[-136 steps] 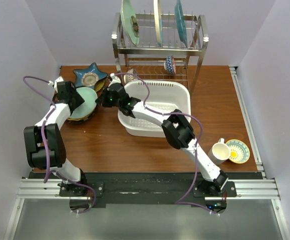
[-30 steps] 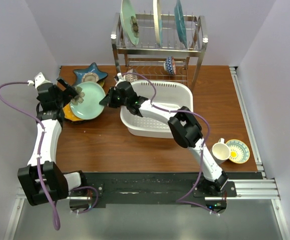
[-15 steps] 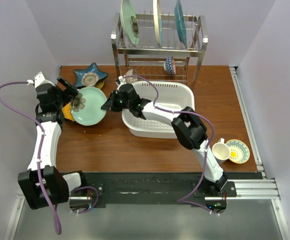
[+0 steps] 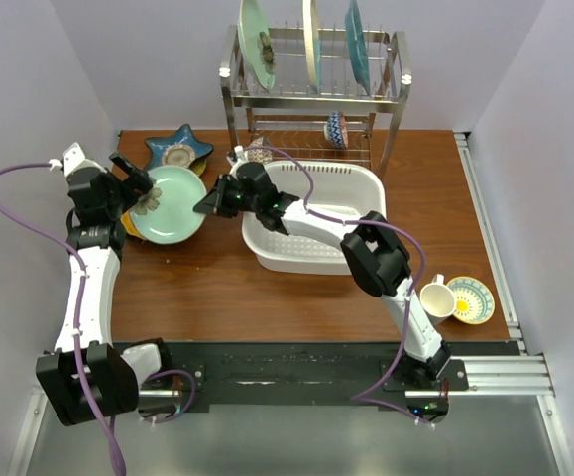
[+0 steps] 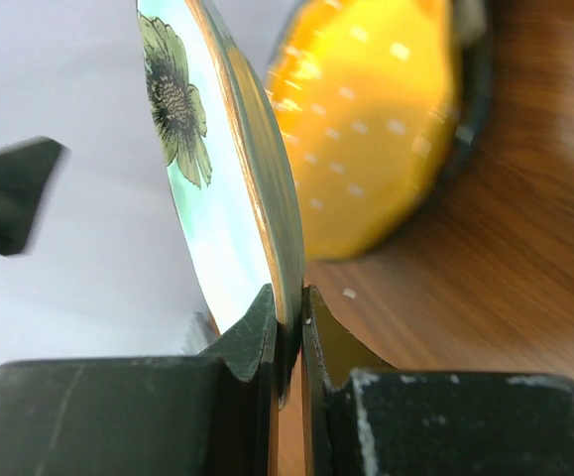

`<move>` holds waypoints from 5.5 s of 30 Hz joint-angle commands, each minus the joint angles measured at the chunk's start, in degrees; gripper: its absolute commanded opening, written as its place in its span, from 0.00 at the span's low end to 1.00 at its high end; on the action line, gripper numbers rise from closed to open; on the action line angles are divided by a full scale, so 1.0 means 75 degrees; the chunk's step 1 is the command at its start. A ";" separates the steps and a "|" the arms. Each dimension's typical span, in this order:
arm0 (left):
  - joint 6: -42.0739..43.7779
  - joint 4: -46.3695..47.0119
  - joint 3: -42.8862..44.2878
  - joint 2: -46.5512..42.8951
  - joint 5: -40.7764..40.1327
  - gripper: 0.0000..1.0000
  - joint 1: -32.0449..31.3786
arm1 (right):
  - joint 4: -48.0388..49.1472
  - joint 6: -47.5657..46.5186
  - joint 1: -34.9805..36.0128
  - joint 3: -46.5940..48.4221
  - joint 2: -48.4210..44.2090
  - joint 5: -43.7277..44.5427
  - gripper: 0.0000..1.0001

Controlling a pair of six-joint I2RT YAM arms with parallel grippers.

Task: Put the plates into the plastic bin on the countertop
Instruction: Place the plate in the plastic bin.

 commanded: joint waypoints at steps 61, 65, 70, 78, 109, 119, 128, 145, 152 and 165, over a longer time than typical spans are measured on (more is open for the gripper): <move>-0.0192 0.0152 0.0432 -0.0332 0.1228 1.00 -0.0127 | -0.1435 -0.1909 -0.2261 -0.2209 -0.4825 -0.0489 0.00; -0.0227 0.0106 0.0397 -0.0226 0.1217 1.00 -0.0185 | -0.1469 -0.2014 -0.2507 -0.2398 -0.4930 -0.0525 0.00; -0.0285 0.0117 0.0362 -0.0238 0.1193 1.00 -0.0220 | -0.1575 -0.2154 -0.2871 -0.2504 -0.5059 -0.0666 0.00; -0.0320 0.0117 0.0339 -0.0226 0.1263 1.00 -0.0256 | -0.2558 -0.2576 -0.3304 -0.2234 -0.5165 -0.0818 0.00; -0.0250 0.0457 -0.0083 -0.0120 0.1392 1.00 -0.0385 | -0.4938 -0.3701 -0.3867 -0.1812 -0.5282 -0.1650 0.00; -0.0274 0.0574 -0.0189 -0.0109 0.1427 1.00 -0.0385 | -0.5243 -0.3947 -0.3879 -0.2081 -0.5107 -0.1826 0.00; -0.0239 0.0633 -0.0306 -0.0085 0.1416 1.00 -0.0385 | -0.5314 -0.4135 -0.3867 -0.2515 -0.4942 -0.2037 0.00; -0.0274 0.0762 -0.0282 0.0008 0.1533 1.00 -0.0385 | -0.5255 -0.4381 -0.3879 -0.3089 -0.4438 -0.2026 0.00; -0.0297 0.0809 -0.0259 0.0079 0.1591 1.00 -0.0443 | -0.5161 -0.4346 -0.3856 -0.3241 -0.4181 -0.2060 0.00; -0.0285 0.0891 -0.0248 0.0137 0.1615 1.00 -0.0502 | -0.5313 -0.4486 -0.3762 -0.3207 -0.3501 -0.1698 0.13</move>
